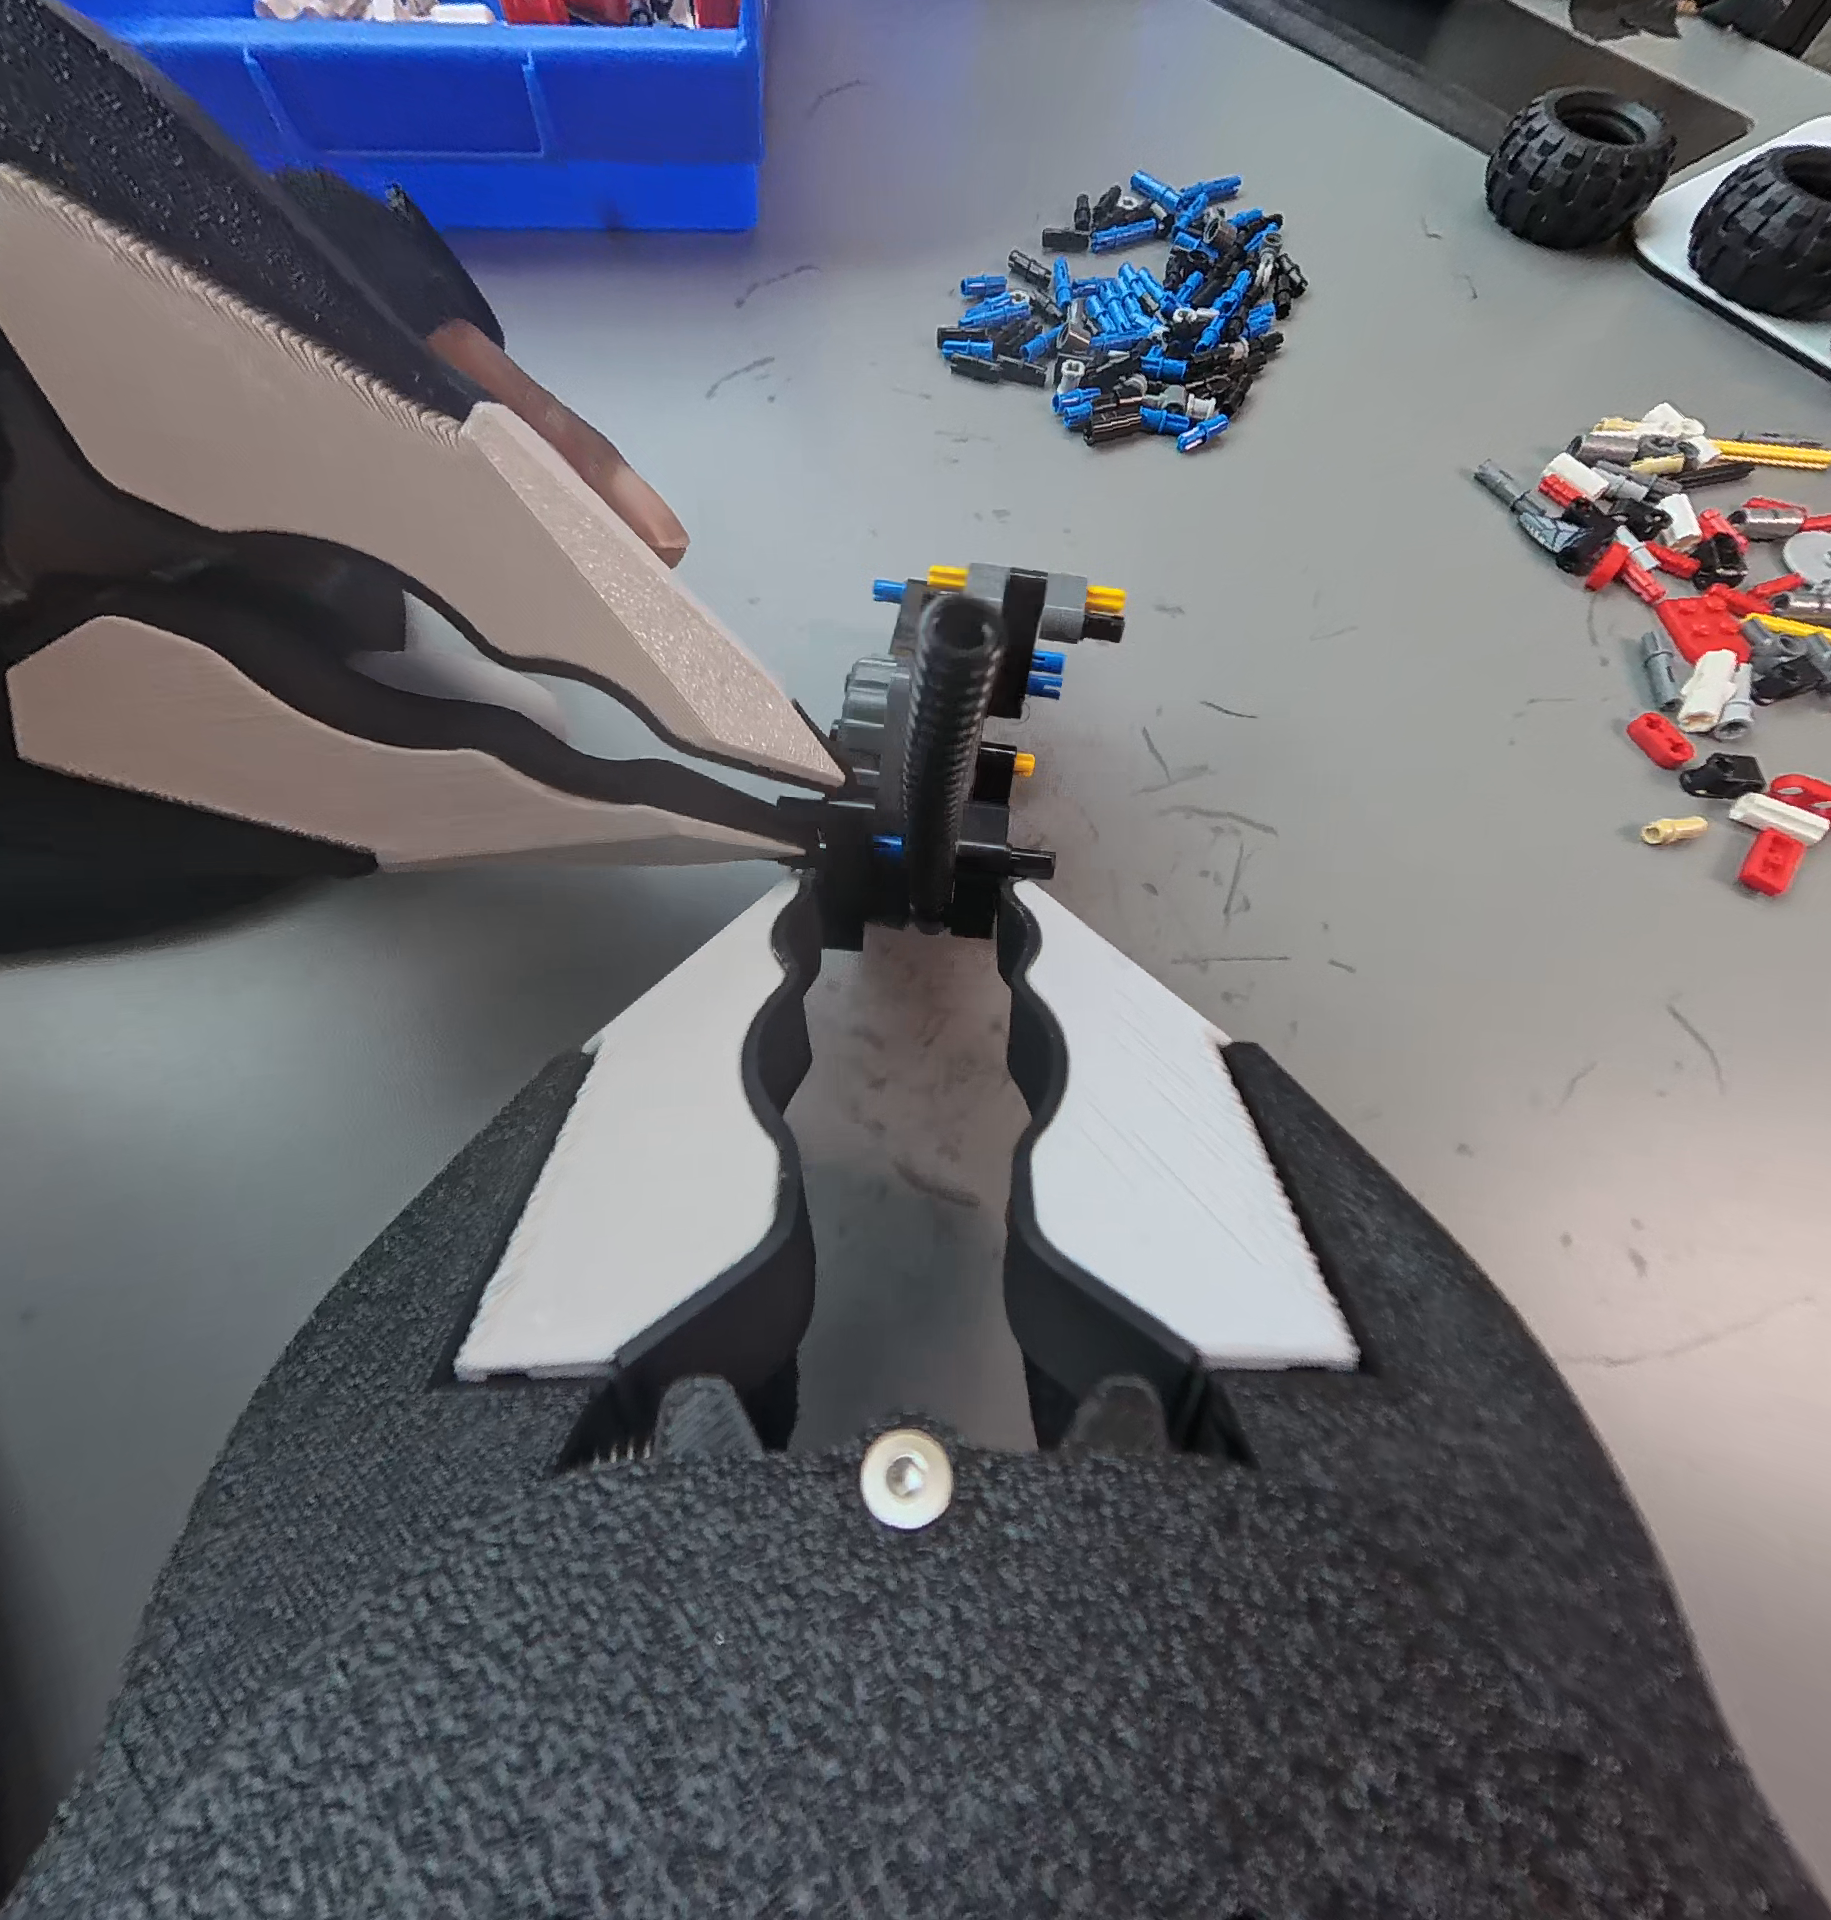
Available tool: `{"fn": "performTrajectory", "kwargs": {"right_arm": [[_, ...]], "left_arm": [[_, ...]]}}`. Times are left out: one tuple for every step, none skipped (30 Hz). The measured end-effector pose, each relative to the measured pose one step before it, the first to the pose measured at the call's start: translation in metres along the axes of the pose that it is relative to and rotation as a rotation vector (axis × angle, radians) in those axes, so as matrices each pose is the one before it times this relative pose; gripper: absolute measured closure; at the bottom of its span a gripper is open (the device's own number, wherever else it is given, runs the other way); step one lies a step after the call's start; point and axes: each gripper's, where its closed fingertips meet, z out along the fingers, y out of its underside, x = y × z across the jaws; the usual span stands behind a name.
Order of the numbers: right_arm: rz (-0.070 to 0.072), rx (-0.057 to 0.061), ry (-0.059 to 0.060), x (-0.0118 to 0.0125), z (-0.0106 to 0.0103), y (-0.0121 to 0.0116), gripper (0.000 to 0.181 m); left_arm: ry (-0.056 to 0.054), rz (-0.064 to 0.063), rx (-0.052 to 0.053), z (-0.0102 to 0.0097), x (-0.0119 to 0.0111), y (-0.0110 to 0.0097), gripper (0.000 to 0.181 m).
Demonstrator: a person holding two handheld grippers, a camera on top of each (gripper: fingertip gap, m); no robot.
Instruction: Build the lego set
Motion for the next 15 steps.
{"fn": "performTrajectory", "kwargs": {"right_arm": [[0.0039, -0.0002, -0.0044, -0.00045, 0.00069, -0.00032, 0.147], [0.0022, -0.0028, -0.0024, -0.00015, 0.00062, 0.00021, 0.147], [0.0014, 0.0002, 0.0016, 0.00044, 0.00028, -0.00032, 0.146], [0.0014, 0.0021, 0.0041, 0.00078, 0.00016, -0.00042, 0.146], [-0.0005, 0.0015, 0.0026, 0.00041, 0.00013, -0.00035, 0.146], [-0.0024, 0.0026, 0.0029, 0.00037, -0.00001, -0.00048, 0.147], [-0.0012, 0.0025, 0.0021, 0.00048, -0.00002, -0.00046, 0.147], [0.0007, 0.0011, -0.0008, 0.00065, -0.00005, -0.00028, 0.148], [0.0025, 0.0018, -0.0023, 0.00100, -0.00013, -0.00016, 0.149], [0.0060, 0.0002, -0.0091, -0.00009, 0.00005, -0.00002, 0.149], [0.0028, -0.0014, -0.0080, -0.00041, 0.00012, 0.00006, 0.149], [-0.0051, -0.0019, -0.0020, -0.00030, 0.00027, 0.00011, 0.149], [-0.0095, -0.0030, 0.0005, -0.00024, 0.00036, 0.00027, 0.149], [-0.0048, -0.0024, -0.0002, -0.00015, 0.00046, 0.00015, 0.149], [-0.0021, 0.0001, -0.0021, -0.00023, 0.00018, -0.00013, 0.149]], "left_arm": [[-0.0028, 0.0070, 0.0031, 0.00056, -0.00008, -0.00070, 0.173], [-0.0031, 0.0071, 0.0010, 0.00048, -0.00013, -0.00066, 0.173], [-0.0042, 0.0073, -0.0006, 0.00054, -0.00052, -0.00008, 0.173], [-0.0024, 0.0056, -0.0004, 0.00042, -0.00056, 0.00021, 0.173], [0.0021, 0.0011, 0.0013, 0.00011, -0.00057, 0.00017, 0.173], [0.0040, -0.0025, 0.0021, 0.00007, -0.00058, 0.00031, 0.173], [0.0044, -0.0034, 0.0028, -0.00010, -0.00048, 0.00041, 0.173], [0.0035, -0.0022, 0.0023, -0.00010, -0.00024, 0.00076, 0.173], [0.0017, -0.0003, 0.0029, -0.00013, -0.00033, 0.00072, 0.173], [0.0023, -0.0002, 0.0062, -0.00018, 0.00007, 0.00041, 0.172], [0.0040, -0.0022, 0.0084, -0.00035, 0.00027, 0.00005, 0.172], [0.0051, -0.0044, 0.0084, -0.00015, 0.00036, -0.00005, 0.172], [0.0060, -0.0057, 0.0077, -0.00018, 0.00041, 0.00006, 0.172], [0.0059, -0.0050, 0.0066, -0.00027, 0.00035, 0.00021, 0.172], [0.0059, -0.0028, 0.0053, -0.00040, 0.00017, 0.00024, 0.172]]}}
